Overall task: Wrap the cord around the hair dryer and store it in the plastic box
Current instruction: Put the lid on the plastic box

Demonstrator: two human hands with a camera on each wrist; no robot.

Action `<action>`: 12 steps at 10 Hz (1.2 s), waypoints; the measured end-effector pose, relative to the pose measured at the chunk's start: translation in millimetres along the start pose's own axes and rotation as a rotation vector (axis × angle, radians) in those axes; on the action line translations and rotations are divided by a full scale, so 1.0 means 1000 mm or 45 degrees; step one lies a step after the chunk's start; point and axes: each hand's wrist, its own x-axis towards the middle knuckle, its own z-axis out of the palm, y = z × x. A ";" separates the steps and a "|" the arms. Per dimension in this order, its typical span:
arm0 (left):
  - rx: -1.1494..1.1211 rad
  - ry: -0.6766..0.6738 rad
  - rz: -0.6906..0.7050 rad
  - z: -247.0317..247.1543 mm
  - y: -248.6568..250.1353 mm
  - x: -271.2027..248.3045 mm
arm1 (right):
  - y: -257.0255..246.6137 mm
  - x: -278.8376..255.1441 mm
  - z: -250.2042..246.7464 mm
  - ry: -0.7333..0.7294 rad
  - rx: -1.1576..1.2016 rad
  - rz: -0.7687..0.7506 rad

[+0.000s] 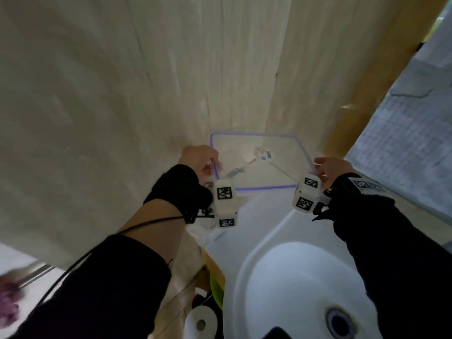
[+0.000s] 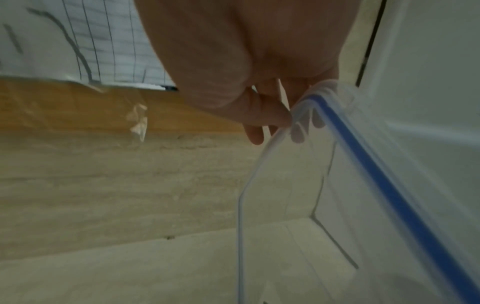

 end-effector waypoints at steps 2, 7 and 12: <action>0.006 0.153 -0.099 -0.031 -0.034 -0.010 | -0.017 0.018 0.035 -0.041 0.458 0.024; 0.079 0.475 -0.119 -0.060 -0.080 -0.019 | -0.035 0.031 0.082 -0.186 0.310 -0.165; -0.075 0.423 -0.191 -0.068 -0.099 -0.016 | -0.049 0.028 0.101 -0.074 -0.106 -0.313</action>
